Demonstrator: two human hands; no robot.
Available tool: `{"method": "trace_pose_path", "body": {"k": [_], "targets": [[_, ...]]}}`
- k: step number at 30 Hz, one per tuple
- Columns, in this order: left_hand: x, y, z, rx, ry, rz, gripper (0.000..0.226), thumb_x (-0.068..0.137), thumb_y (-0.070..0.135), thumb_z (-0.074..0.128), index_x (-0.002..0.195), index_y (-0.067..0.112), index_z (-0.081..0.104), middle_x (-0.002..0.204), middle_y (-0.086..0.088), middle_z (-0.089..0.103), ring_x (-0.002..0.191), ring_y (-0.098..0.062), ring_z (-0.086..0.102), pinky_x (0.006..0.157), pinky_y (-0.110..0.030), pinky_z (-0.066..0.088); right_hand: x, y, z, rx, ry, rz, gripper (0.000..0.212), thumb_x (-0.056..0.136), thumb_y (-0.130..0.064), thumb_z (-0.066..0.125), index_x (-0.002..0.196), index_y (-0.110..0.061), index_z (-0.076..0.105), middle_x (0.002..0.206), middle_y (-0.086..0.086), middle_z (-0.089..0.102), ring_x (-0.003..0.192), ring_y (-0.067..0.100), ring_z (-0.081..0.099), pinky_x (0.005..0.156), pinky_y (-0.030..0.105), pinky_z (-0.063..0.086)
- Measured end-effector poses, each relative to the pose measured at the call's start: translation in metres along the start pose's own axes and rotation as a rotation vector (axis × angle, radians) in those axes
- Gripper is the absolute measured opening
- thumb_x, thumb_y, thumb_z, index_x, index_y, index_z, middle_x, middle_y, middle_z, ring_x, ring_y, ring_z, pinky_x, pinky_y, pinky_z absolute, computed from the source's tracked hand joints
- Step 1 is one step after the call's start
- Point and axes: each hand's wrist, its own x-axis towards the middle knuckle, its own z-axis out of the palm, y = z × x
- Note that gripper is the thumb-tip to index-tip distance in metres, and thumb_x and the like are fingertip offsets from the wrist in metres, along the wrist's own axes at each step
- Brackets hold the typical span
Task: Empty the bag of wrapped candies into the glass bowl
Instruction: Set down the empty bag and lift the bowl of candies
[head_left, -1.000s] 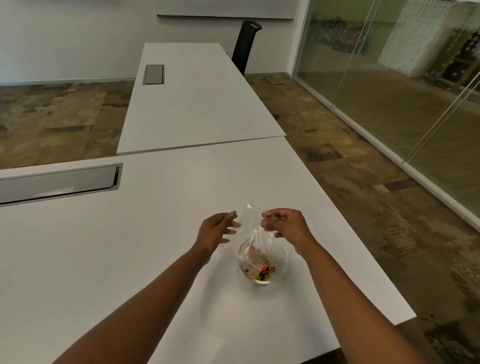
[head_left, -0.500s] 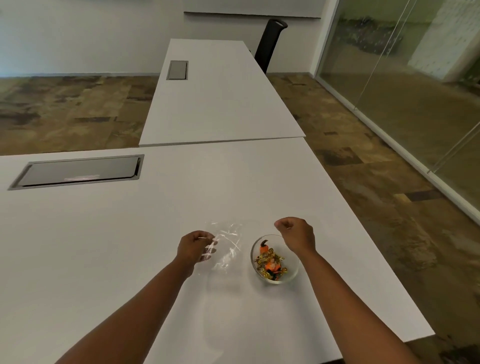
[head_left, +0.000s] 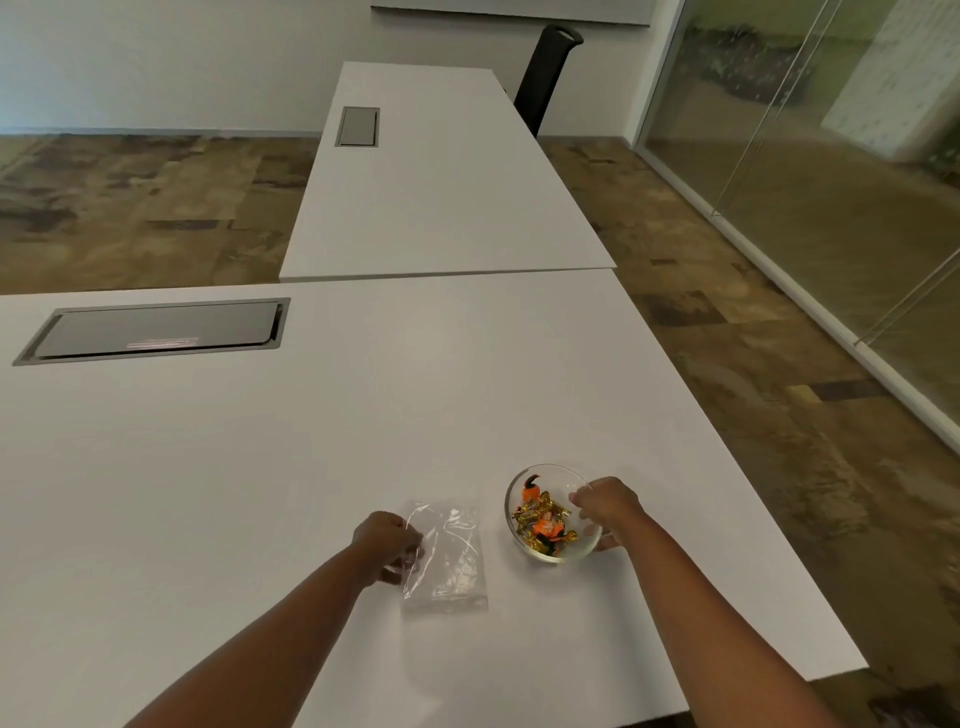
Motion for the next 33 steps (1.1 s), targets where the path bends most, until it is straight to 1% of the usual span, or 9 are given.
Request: {"method": "trace_pose_path", "body": {"k": [7,11,12,14,16,19,25,28,33], "targets": [[-0.003,0.018,-0.008,0.549,0.034,0.044,0.033,0.08,0.031,0.067,0.058,0.009,0.058,0.057,-0.002,0.064,0.051,-0.017,0.062,0.042,-0.026,0.054,0.001,0.001,0.003,-0.039,0.034,-0.032,0.029,0.092,-0.01,0.048,0.117,-0.007,0.063,0.125,0.018,0.063,0.112,0.036,0.06,0.096,0.048,0.051],[-0.007,0.024,-0.013,0.912,0.092,0.028,0.054,0.081,0.054,0.056,0.049,0.011,0.054,0.032,0.003,0.056,0.037,-0.012,0.056,0.044,-0.015,0.045,0.001,0.001,0.002,-0.058,0.004,-0.053,0.033,0.093,-0.004,0.041,0.117,-0.012,0.064,0.129,0.014,0.06,0.116,0.034,0.057,0.098,0.046,0.05],[-0.008,0.027,-0.014,0.972,0.148,0.055,0.053,0.083,0.056,0.052,0.055,0.011,0.056,0.036,0.002,0.059,0.04,-0.012,0.059,0.048,-0.016,0.047,0.002,-0.001,0.002,-0.056,0.004,-0.058,0.034,0.093,-0.004,0.041,0.117,-0.012,0.064,0.129,0.014,0.06,0.117,0.034,0.057,0.099,0.046,0.05],[-0.007,0.034,-0.013,1.031,0.269,0.149,0.05,0.088,0.053,0.046,0.081,0.008,0.065,0.074,-0.003,0.074,0.071,-0.017,0.07,0.069,-0.025,0.054,0.002,-0.005,0.001,-0.046,0.006,-0.068,0.033,0.093,-0.005,0.041,0.117,-0.012,0.064,0.127,0.015,0.061,0.115,0.034,0.057,0.097,0.047,0.051],[-0.003,0.041,-0.01,0.896,0.31,0.273,0.043,0.093,0.044,0.043,0.1,0.009,0.066,0.098,-0.006,0.073,0.089,-0.023,0.069,0.079,-0.03,0.053,0.003,-0.011,0.0,-0.033,-0.005,-0.084,0.032,0.092,-0.005,0.043,0.115,-0.012,0.064,0.126,0.016,0.061,0.112,0.036,0.059,0.094,0.048,0.053],[-0.003,0.05,0.0,0.298,0.108,0.363,0.032,0.095,0.03,0.044,0.109,0.012,0.066,0.088,-0.006,0.071,0.073,-0.018,0.065,0.064,-0.027,0.053,0.003,-0.024,0.001,0.006,-0.024,-0.107,0.029,0.093,-0.005,0.044,0.112,-0.011,0.064,0.125,0.018,0.06,0.11,0.038,0.06,0.086,0.049,0.056],[-0.002,0.065,0.018,-0.28,-0.292,0.193,0.05,0.097,0.049,0.025,0.133,0.021,0.044,0.132,-0.013,0.05,0.121,-0.029,0.05,0.074,-0.033,0.054,0.006,-0.055,0.008,0.067,-0.064,-0.143,0.026,0.092,-0.005,0.047,0.112,-0.009,0.063,0.124,0.019,0.06,0.109,0.039,0.06,0.083,0.048,0.057],[0.001,0.07,0.022,-0.413,-0.404,0.13,0.045,0.095,0.051,0.02,0.122,0.024,0.043,0.12,-0.013,0.055,0.114,-0.033,0.054,0.074,-0.036,0.056,0.009,-0.07,0.013,0.079,-0.088,-0.141,0.027,0.091,-0.003,0.049,0.114,-0.008,0.063,0.125,0.018,0.06,0.109,0.039,0.06,0.083,0.049,0.057],[0.016,0.083,0.02,-0.57,-0.326,0.091,0.035,0.098,0.041,0.03,0.116,0.017,0.047,0.097,-0.009,0.059,0.089,-0.027,0.063,0.076,-0.037,0.055,0.022,-0.09,0.022,0.157,-0.123,-0.119,0.033,0.093,-0.016,0.047,0.123,-0.01,0.057,0.126,0.016,0.059,0.11,0.035,0.059,0.082,0.042,0.055]]}}
